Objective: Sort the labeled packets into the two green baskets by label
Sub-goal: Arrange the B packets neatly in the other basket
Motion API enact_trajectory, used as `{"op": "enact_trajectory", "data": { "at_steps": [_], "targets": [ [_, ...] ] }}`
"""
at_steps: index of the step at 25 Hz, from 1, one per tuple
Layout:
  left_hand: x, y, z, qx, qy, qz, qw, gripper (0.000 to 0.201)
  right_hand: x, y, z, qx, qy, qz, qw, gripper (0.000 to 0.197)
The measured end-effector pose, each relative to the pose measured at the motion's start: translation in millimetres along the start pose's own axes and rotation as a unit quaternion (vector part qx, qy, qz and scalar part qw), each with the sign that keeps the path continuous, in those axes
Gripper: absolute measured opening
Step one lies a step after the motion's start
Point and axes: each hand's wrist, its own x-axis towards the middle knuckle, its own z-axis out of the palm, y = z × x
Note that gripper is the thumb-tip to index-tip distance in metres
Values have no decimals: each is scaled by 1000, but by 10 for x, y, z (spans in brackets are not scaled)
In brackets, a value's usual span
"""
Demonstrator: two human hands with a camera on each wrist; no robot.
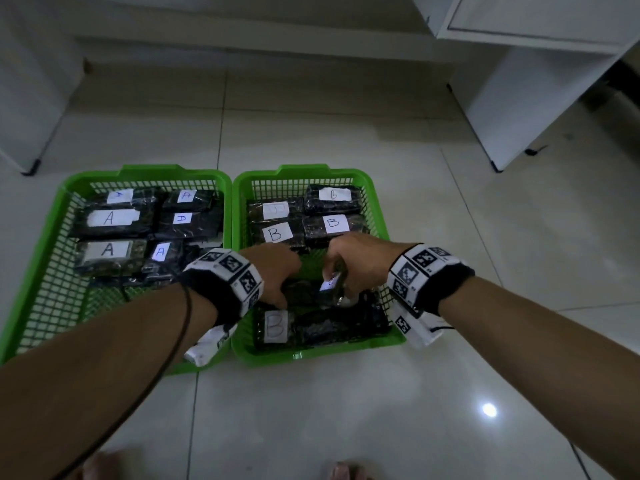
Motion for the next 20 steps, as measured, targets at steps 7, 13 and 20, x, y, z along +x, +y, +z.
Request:
{"op": "enact_trajectory", "data": {
  "at_steps": [7,13,20],
  "targets": [
    [-5,74,-15,78,-58,5,995,35,-34,77,131,68,14,18,997,39],
    [-150,-293,-470,-133,-18,-22,991,40,-36,226,30,113,109,23,987,17],
    [-363,-532,-619,-581,37,-54,812,42,79,71,-36,139,206,-17,968,11]
  ]
}}
